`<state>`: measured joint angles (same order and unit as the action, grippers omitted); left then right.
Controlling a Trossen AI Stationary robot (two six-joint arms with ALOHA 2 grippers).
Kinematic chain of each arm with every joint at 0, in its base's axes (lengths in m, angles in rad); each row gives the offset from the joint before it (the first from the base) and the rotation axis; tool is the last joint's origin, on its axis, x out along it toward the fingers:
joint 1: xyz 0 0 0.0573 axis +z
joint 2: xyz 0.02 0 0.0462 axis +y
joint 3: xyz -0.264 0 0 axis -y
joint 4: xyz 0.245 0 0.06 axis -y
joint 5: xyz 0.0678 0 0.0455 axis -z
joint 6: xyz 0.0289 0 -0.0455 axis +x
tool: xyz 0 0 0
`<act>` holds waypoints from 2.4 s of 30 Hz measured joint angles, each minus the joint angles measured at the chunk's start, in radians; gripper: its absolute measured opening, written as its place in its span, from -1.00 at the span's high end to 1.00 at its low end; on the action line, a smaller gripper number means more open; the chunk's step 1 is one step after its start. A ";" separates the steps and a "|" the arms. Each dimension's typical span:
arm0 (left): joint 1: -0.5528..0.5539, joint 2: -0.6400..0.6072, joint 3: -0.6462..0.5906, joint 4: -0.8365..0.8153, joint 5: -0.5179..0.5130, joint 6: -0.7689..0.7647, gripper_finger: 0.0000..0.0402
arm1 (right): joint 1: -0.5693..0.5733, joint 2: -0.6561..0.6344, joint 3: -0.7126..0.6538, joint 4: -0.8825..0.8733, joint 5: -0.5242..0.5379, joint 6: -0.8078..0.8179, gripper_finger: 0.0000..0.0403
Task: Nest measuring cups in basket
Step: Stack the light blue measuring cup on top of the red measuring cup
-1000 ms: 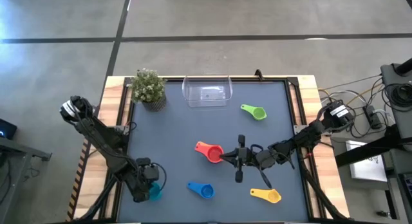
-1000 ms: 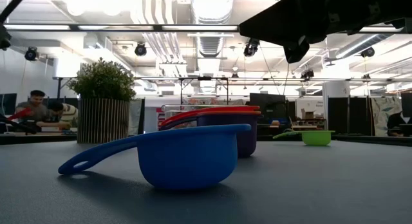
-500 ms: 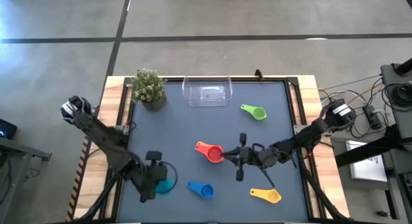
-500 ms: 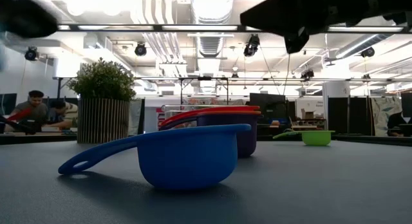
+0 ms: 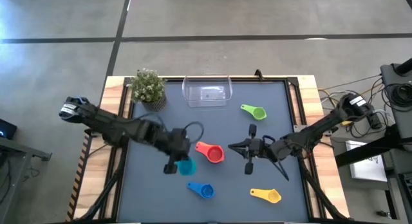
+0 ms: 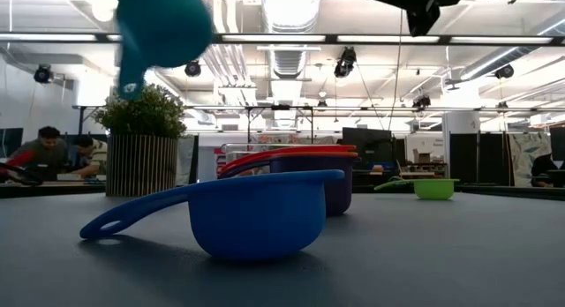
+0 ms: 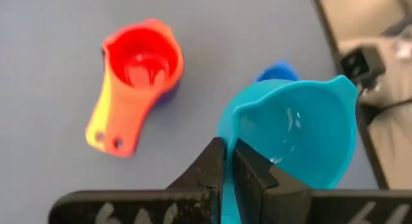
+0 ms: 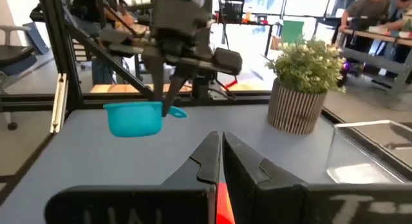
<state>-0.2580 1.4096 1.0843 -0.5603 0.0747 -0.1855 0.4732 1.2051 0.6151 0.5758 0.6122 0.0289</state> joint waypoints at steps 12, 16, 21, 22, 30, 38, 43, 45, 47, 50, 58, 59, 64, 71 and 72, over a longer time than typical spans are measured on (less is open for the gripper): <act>0.159 0.165 0.034 0.158 0.135 0.091 1.00 | 0.000 -0.055 -0.001 -0.055 0.170 -0.055 0.96; 0.174 0.287 0.137 0.134 0.137 0.119 1.00 | -0.001 -0.067 -0.001 -0.056 0.183 -0.067 0.96; 0.180 0.428 0.318 -0.018 0.098 0.168 1.00 | 0.000 -0.076 -0.001 -0.069 0.183 -0.068 0.96; 0.182 0.447 0.351 -0.048 0.076 0.174 1.00 | 0.000 -0.077 -0.001 -0.071 0.183 -0.068 0.96; 0.207 0.533 0.492 -0.150 0.038 0.178 1.00 | 0.000 -0.080 -0.001 -0.093 0.183 -0.067 0.96; 0.213 0.568 0.492 -0.182 0.050 0.185 0.90 | 0.000 -0.081 -0.001 -0.112 0.183 -0.067 0.96; 0.212 0.573 0.492 -0.183 0.066 0.185 0.81 | 0.000 -0.081 -0.001 -0.115 0.184 -0.067 0.96; 0.212 0.573 0.492 -0.182 0.067 0.185 0.76 | 0.000 -0.081 -0.001 -0.115 0.183 -0.065 0.96; 0.212 0.573 0.492 -0.181 0.067 0.191 0.70 | 0.000 -0.081 -0.001 -0.116 0.183 -0.066 0.96; 0.212 0.572 0.492 -0.172 0.067 0.207 0.61 | 0.000 -0.081 -0.001 -0.116 0.183 -0.066 0.96; 0.212 0.524 0.492 -0.197 0.066 0.242 0.40 | 0.000 -0.081 -0.001 -0.117 0.183 -0.065 0.96; 0.213 0.503 0.492 -0.223 0.061 0.249 0.38 | 0.000 -0.081 -0.001 -0.120 0.183 -0.057 0.96; 0.211 0.330 0.483 -0.292 -0.071 0.243 0.36 | 0.000 -0.069 -0.013 -0.123 0.166 0.030 0.96; 0.184 -0.032 0.255 -0.040 -0.102 0.200 0.40 | -0.005 0.020 -0.093 -0.001 0.121 0.088 0.96; 0.179 -0.089 0.190 0.036 -0.101 0.185 0.41 | -0.006 0.042 -0.104 0.029 0.106 0.087 0.96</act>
<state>-0.0786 1.3205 1.2742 -0.5246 -0.0264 -0.0004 0.4671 1.2475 0.5113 0.6052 0.7179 0.1157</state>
